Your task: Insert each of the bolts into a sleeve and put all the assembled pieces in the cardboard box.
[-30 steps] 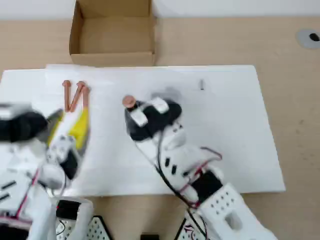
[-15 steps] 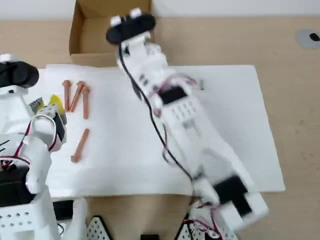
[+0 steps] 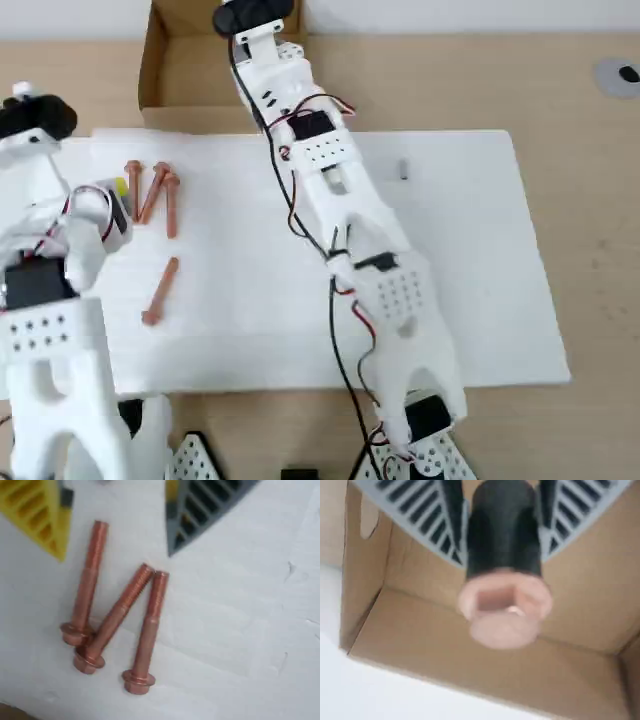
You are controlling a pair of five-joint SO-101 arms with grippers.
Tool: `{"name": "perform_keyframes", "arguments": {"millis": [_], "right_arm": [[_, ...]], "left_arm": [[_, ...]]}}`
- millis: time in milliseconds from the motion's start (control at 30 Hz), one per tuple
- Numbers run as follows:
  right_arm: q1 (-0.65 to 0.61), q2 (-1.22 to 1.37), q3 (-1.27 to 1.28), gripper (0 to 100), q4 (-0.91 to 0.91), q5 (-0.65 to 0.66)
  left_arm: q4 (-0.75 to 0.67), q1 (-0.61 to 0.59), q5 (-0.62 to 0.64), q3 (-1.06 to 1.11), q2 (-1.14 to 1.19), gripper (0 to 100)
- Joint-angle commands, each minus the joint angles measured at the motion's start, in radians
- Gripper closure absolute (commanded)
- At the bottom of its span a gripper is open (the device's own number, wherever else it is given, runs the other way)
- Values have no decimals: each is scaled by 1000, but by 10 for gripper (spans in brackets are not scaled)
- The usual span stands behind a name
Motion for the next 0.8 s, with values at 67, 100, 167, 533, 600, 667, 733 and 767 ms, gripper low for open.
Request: {"name": "perform_keyframes", "arguments": {"millis": [67, 100, 167, 533, 600, 667, 733, 767], "right_arm": [[25, 239, -417, 989, 2, 98], [25, 278, -460, 989, 2, 107], [25, 343, -529, 989, 2, 132], [25, 418, -590, 765, 132, 118], [25, 423, -613, 766, 150, 118], [25, 423, -633, 766, 172, 118], [25, 423, -650, 766, 192, 118], [25, 424, -659, 766, 198, 118]], "left_arm": [[-106, -23, 12, -14, 145, 853], [-110, -23, 12, -26, 171, 853], [-117, -23, 12, -58, 228, 853], [-109, -18, 83, -362, 576, 853], [-107, -17, 83, -417, 636, 853], [-106, -18, 83, -462, 696, 853], [-75, -18, 81, -522, 754, 853], [-52, -17, 81, -559, 783, 853]]}}
